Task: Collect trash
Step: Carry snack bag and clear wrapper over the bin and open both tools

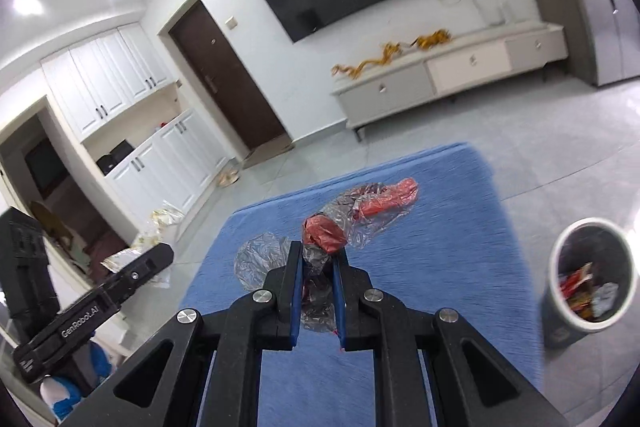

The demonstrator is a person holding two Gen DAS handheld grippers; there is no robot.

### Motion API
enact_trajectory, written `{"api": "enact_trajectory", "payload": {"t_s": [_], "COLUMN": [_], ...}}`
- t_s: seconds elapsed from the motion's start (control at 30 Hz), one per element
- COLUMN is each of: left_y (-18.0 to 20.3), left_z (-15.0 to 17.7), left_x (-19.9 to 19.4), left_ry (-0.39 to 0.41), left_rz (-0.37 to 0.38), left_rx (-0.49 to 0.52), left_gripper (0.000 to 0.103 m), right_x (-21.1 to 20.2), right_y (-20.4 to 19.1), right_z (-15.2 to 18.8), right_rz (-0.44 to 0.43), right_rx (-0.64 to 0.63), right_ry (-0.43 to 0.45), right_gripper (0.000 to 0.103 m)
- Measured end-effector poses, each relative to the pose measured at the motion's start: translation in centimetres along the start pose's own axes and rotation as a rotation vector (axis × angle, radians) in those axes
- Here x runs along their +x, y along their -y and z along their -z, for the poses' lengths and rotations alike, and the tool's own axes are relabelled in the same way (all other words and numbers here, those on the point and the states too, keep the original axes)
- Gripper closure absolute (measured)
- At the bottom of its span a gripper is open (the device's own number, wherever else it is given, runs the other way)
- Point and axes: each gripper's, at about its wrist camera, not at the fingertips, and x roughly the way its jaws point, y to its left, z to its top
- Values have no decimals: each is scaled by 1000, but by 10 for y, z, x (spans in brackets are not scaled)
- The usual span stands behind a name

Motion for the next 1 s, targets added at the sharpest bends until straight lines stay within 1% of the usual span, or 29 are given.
{"api": "enact_trajectory", "payload": {"t_s": [0.2,0.33,0.43,0.53,0.6,0.7,0.8,0.87,0.93,1.0], "left_y": [58,83,95,108,117,126,150,166,188,213], "left_z": [9,12,14,13,10,8,0,-5,-11,-15], "left_x": [-21,-26,-26,-22,-14,2,37,61,95,135], "left_ry": [71,94,98,94,84,44,-51,-108,-176,-256], "left_rz": [-24,-21,-12,-1,12,55,156,210,271,328], "left_rx": [116,163,186,208,223,233,237,235,231,227], "left_gripper": [79,79,79,79,79,79,79,79,79,79], "right_x": [-42,-56,-60,-64,-64,-64,-63,-63,-64,-65], "right_y": [6,16,21,35,41,60,81,102,136,168], "right_z": [10,12,16,17,17,17,15,13,9,8], "right_rz": [69,94,108,120,125,147,178,239,329,396], "right_rx": [-28,-30,-27,-14,-1,27,74,113,177,248], "right_ry": [65,84,88,92,93,98,105,119,138,144], "right_gripper": [90,90,90,90,90,90,90,90,90,90]}}
